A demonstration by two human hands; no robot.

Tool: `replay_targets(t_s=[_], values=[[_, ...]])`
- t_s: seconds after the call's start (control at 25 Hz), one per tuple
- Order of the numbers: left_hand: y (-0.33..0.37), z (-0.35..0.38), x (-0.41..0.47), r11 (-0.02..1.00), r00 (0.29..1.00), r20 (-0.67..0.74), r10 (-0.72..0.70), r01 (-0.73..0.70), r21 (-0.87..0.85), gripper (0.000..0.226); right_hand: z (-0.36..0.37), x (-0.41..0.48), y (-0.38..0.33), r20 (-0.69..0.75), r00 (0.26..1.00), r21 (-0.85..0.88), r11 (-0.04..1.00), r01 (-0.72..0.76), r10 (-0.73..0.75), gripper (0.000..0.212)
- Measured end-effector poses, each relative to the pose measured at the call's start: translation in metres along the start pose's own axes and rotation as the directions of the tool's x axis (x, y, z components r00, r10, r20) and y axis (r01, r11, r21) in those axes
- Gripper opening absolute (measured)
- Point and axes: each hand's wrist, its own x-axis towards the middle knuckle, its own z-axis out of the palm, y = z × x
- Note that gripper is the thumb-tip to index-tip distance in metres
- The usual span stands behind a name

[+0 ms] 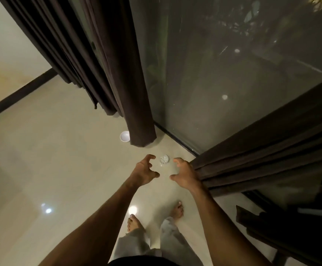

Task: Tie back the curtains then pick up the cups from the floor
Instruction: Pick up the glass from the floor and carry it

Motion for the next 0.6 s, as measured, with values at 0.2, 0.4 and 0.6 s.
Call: replay_targets(t_s=[0.2,0.4,0.6], values=[[-0.013,0.017,0.08,0.997,0.996,0.05,-0.07,0.071,-0.019,0.079,0.019,0.079,0.036,0.053,0.997,0.017,0.998,-0.055,0.054,0.081],[-0.087,0.059,0.202,0.99,0.988,0.081,-0.134,0.136,-0.023,0.085,0.091,0.197,0.097,0.042,0.991,0.088,0.988,-0.128,0.125,0.086],[-0.19,0.117,0.326,0.989,0.987,0.061,-0.146,0.144,0.029,0.09,0.192,0.316,0.177,0.026,0.978,0.108,0.972,-0.207,0.205,0.088]])
